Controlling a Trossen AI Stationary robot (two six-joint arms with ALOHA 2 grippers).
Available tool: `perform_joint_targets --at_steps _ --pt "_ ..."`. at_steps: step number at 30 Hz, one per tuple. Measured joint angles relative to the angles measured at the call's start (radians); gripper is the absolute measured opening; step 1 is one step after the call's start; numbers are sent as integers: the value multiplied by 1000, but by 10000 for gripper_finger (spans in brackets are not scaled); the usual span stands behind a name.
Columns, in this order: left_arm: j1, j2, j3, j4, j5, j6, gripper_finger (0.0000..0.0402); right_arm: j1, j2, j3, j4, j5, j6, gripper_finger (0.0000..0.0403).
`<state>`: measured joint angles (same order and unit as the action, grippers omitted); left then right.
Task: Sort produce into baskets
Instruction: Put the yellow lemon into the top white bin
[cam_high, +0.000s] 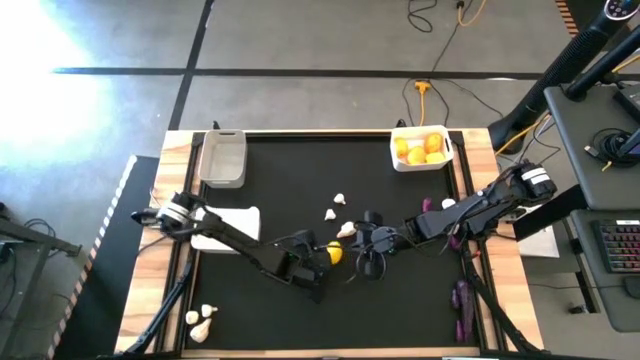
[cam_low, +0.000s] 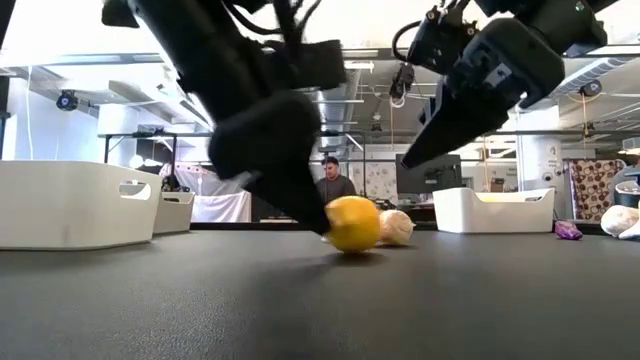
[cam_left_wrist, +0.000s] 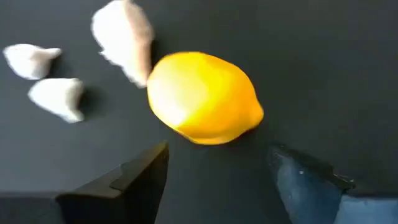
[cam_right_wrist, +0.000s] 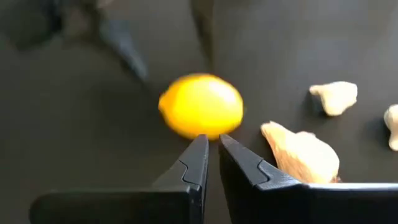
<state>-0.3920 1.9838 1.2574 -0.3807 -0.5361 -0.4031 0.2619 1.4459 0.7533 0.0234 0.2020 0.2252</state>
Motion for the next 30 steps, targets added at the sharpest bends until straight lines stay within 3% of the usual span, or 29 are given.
perform_joint_targets --at_steps 4,8,18,30 --pt "4 -95 -55 -20 -46 88 237 -1 3 -1 -4 5 -5 31" --pt "4 -176 -103 34 -184 163 225 0 3 -1 8 5 15 31" --pt "6 -273 -336 525 -447 371 211 1 43 145 16 9 -81 41" --pt "-35 -380 -594 539 -450 105 209 0 300 422 -148 48 -141 198"
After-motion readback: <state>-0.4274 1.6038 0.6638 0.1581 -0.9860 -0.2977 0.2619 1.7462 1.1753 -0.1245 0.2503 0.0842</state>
